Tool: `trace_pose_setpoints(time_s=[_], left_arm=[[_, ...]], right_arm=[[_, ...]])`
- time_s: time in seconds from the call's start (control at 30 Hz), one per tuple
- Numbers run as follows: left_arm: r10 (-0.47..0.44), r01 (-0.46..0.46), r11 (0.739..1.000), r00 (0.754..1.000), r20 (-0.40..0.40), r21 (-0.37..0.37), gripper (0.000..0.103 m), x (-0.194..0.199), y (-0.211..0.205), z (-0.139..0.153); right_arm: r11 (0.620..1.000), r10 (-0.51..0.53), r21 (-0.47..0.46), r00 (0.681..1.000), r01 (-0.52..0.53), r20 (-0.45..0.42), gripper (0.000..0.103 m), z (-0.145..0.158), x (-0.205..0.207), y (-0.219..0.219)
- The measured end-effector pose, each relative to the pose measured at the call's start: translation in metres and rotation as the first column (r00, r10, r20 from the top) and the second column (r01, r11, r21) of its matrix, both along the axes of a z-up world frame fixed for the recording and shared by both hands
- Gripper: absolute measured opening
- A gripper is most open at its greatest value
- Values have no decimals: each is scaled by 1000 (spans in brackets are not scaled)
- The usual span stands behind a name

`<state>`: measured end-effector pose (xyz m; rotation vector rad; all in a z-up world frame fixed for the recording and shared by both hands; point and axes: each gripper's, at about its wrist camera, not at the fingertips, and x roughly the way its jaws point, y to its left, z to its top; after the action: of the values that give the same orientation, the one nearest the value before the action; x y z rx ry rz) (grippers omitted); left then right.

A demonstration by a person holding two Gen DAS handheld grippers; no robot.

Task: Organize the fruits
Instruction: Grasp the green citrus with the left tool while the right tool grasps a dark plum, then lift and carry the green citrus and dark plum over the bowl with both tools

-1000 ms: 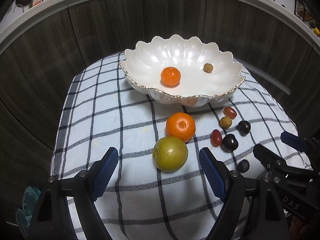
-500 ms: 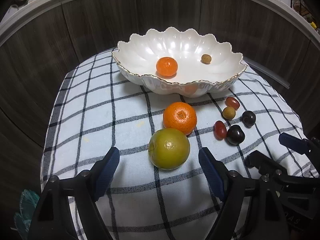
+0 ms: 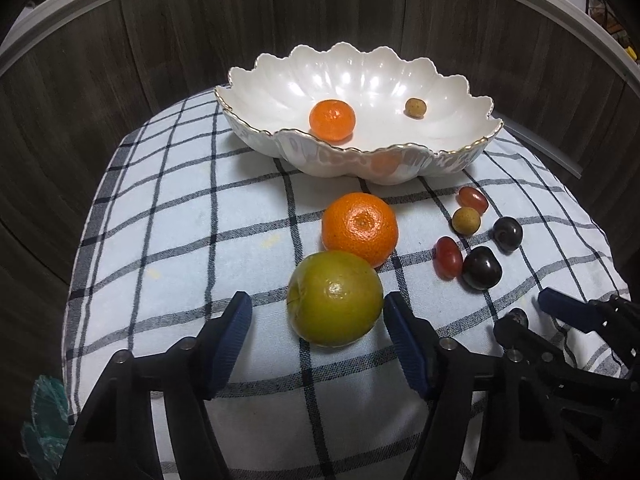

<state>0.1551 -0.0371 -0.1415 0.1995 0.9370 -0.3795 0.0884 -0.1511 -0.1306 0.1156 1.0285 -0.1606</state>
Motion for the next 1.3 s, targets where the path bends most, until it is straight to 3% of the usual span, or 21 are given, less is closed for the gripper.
trace_pose_setpoints(time_s=[0.13, 0.2, 0.3, 0.43, 1.3], left_arm=[[1, -1, 1000, 1000, -16, 1, 62, 2, -2, -7], [1, -2, 1000, 1000, -27, -3, 54, 4, -2, -10], [-4, 4, 1000, 999, -32, -16, 47, 4, -2, -11], [-2, 1, 1000, 1000, -31, -14, 47, 3, -4, -11], [40, -40, 999, 999, 3, -21, 46, -17, 1, 16]], right_arm=[[1000, 11, 8, 1000, -11, -19, 42, -6, 1, 1], [1000, 20, -1, 1000, -20, -13, 42, -6, 1, 3], [1000, 28, -5, 1000, -28, -7, 32, -6, 1, 4], [999, 42, -1, 999, -42, -3, 24, -6, 1, 6], [999, 22, 31, 999, -23, 37, 24, 11, 1, -5]])
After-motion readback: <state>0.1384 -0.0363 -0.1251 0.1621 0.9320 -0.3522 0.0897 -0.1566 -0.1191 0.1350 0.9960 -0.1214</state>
